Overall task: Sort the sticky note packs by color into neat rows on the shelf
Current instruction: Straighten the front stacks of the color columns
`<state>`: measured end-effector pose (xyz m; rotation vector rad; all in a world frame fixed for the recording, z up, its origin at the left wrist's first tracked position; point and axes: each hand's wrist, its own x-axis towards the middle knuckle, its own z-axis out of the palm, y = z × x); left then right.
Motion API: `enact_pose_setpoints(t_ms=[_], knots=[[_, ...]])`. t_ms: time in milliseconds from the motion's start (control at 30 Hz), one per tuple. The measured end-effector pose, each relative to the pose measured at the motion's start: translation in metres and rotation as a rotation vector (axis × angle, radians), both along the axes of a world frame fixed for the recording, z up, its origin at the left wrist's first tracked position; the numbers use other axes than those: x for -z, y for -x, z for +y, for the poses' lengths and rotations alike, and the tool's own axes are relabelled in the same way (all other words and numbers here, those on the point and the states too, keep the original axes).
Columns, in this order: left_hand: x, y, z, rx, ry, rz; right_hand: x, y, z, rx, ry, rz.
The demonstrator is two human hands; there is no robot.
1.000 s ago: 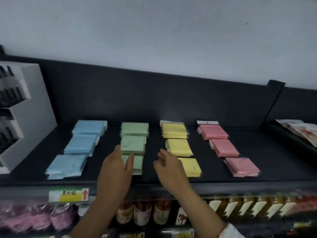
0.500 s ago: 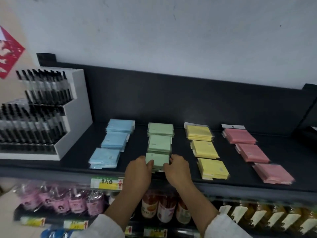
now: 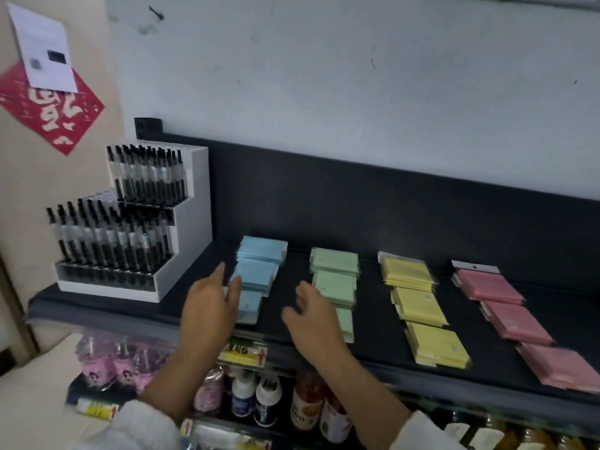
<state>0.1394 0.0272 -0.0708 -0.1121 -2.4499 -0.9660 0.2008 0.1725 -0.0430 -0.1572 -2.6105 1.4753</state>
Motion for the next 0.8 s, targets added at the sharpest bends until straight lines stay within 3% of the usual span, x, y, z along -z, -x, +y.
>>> enact_pose_setpoints(t_ms=[100, 200, 367, 800], knots=[[0.013, 0.017, -0.025, -0.087, 0.078, -0.253, 0.006, 0.012, -0.028, -0.095, 0.06, -0.12], [0.019, 0.023, -0.032, -0.024, 0.052, -0.338, 0.015, 0.022, -0.044, -0.116, 0.03, -0.155], [0.022, 0.033, -0.031, 0.008, 0.067, -0.362, 0.018, 0.035, -0.056, -0.114, -0.016, -0.229], [0.03, 0.031, -0.031, 0.002, 0.158, -0.246, 0.018, 0.042, -0.053, -0.014, 0.104, -0.238]])
